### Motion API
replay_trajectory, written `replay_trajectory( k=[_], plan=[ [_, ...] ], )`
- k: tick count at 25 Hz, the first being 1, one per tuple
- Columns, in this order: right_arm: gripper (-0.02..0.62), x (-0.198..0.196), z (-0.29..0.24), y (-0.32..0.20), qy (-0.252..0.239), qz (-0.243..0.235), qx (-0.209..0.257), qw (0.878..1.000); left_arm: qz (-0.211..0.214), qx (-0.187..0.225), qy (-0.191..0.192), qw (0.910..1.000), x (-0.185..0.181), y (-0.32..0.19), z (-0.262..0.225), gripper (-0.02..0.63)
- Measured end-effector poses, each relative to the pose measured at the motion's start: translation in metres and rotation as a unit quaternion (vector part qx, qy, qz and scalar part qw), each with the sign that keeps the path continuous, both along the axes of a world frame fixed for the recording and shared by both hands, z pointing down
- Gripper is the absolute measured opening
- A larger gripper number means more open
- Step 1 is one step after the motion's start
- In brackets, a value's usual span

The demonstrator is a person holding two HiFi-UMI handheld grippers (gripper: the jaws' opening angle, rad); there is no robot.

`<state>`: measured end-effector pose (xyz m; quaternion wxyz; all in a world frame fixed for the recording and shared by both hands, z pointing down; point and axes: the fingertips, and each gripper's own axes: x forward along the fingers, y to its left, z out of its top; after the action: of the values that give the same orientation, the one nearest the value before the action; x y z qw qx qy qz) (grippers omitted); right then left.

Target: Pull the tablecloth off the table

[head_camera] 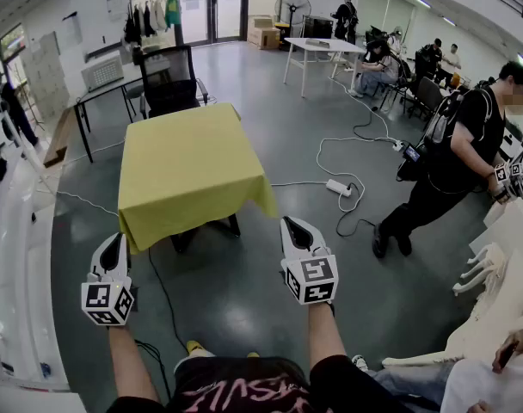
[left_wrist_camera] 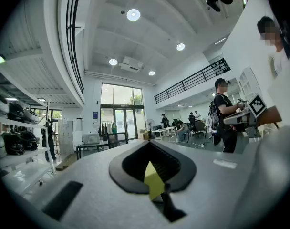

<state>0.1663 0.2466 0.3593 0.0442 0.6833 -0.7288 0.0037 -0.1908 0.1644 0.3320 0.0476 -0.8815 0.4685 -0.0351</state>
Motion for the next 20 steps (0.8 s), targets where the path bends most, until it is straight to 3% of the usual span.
replay_trajectory(
  k=[20],
  plan=[
    [0.014, 0.01, 0.004, 0.01, -0.02, -0.009, 0.009, 1.0, 0.013, -0.014, 0.008, 0.9998, 0.016, 0.014, 0.01, 0.003]
  ],
)
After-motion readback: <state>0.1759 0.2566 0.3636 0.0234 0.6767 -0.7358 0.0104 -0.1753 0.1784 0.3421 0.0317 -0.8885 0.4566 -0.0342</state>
